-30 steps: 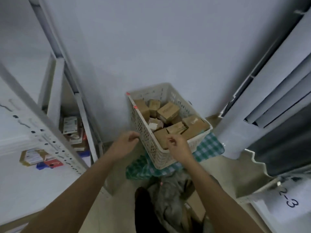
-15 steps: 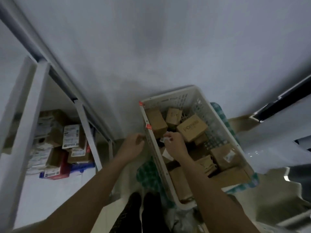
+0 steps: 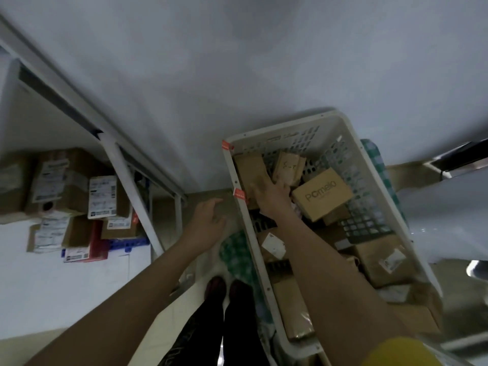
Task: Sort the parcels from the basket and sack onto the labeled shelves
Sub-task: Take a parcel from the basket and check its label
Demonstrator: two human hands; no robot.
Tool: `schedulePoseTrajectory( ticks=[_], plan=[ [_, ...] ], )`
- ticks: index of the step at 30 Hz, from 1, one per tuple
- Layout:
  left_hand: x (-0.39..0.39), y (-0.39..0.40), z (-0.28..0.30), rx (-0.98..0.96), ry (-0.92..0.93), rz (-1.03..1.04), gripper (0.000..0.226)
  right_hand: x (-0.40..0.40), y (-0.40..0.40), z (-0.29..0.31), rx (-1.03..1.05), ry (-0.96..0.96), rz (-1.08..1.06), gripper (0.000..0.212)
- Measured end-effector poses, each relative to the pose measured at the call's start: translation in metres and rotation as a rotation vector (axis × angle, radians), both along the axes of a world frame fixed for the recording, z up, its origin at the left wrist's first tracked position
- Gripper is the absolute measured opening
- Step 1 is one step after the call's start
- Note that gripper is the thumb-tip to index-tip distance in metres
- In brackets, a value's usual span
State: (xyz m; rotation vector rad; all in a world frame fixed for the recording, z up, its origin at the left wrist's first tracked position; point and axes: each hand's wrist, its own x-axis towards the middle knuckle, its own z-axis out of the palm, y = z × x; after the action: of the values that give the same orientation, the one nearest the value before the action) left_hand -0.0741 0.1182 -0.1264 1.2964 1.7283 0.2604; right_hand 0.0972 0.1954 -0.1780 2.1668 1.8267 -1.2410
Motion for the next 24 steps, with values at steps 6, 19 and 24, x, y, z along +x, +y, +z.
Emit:
schedulePoseTrajectory(
  ticks=[6, 19, 24],
  plan=[
    [-0.010, -0.008, -0.003, 0.010, 0.019, 0.015, 0.047, -0.005, 0.003, -0.016, -0.064, -0.061, 0.032, 0.087],
    [0.010, 0.013, 0.061, 0.142, -0.168, 0.149, 0.037, 0.050, -0.037, 0.083, 0.316, 0.437, -0.505, 0.047],
    [0.046, 0.032, 0.118, 0.162, -0.442, 0.163, 0.058, 0.067, -0.055, 0.143, 0.348, 0.813, -0.605, 0.028]
  ],
)
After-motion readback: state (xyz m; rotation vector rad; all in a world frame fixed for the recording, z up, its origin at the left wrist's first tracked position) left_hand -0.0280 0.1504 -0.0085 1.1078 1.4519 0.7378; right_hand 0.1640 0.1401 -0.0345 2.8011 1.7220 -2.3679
